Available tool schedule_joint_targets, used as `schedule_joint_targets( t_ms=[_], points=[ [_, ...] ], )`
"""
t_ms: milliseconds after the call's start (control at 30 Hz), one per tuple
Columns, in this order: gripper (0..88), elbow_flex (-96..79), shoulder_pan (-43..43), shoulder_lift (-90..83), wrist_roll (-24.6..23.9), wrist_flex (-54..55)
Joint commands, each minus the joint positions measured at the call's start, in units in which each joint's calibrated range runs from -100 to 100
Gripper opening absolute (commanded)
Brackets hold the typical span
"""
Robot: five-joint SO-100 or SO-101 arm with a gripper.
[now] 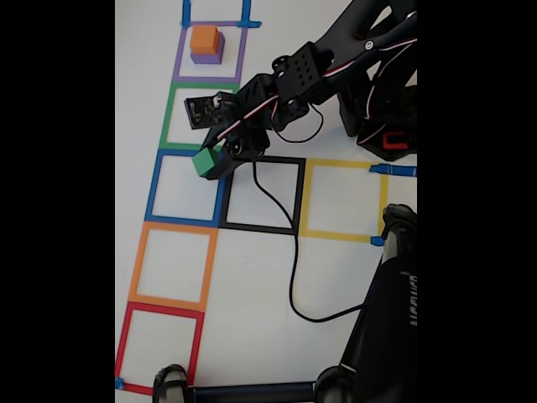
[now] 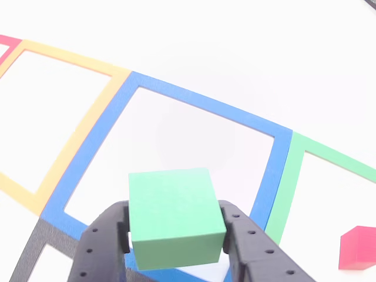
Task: Tower of hanoi
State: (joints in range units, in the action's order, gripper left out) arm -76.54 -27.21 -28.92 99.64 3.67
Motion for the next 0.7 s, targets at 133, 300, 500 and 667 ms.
schedule_joint_targets(
  t_ms=[133, 300, 500, 667],
  points=[
    [3.6, 0.9, 0.4, 17.1, 0.4, 24.4],
    [3.6, 1.6, 0.9, 26.5, 0.4, 34.8],
    [3.5, 4.4, 1.3, 36.1, 0.4, 43.2],
    [3.6, 8.0, 1.4, 41.7, 0.4, 45.8]
  ],
)
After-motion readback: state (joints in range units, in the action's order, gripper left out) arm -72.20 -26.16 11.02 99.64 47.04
